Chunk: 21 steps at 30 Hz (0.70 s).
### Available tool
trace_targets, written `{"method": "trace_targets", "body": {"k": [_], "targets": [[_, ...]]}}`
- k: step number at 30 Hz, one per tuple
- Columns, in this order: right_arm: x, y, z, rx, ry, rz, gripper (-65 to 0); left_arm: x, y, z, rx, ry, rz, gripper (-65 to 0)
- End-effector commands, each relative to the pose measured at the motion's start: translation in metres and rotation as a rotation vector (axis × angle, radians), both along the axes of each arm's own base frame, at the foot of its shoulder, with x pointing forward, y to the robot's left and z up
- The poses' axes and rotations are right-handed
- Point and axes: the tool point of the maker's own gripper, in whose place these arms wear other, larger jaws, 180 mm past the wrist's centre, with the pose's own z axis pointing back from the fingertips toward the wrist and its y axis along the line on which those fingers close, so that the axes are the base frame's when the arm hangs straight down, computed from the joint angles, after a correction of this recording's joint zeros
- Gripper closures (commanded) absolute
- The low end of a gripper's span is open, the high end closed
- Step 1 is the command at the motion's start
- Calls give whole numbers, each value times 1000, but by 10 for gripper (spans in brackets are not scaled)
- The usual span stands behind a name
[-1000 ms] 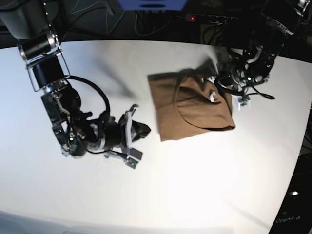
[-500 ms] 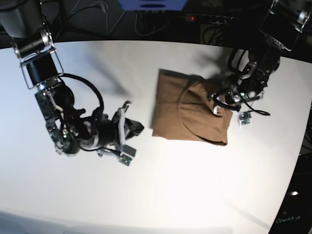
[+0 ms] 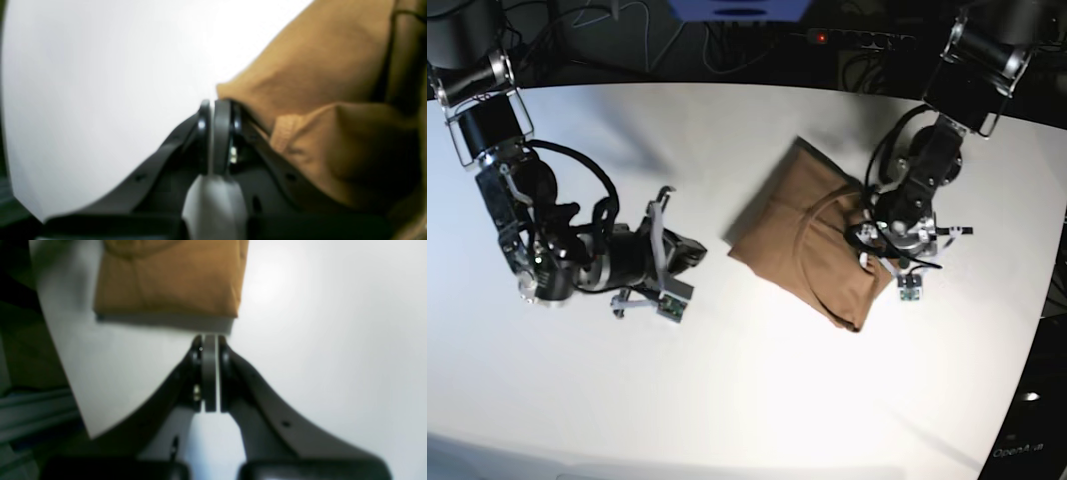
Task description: Fold the T-shirt properly
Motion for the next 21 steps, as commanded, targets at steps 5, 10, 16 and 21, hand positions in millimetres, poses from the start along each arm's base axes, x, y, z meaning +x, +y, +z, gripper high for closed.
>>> {"method": "trace_targets", "body": {"k": [5, 10, 16, 21], "targets": [[23, 6, 22, 16, -90, -7, -6, 38, -7, 14, 90, -88, -90, -24], [23, -1, -6, -50, -45, -39, -6, 71, -8, 35, 166, -166, -158, -24], [22, -12, -19, -109, -46, -54, -6, 107, -31, 67, 154, -257, -248, -24], [21, -29, -23, -143, -39, -69, -6, 120, -58, 80, 119, -310, -281, -24]]}}
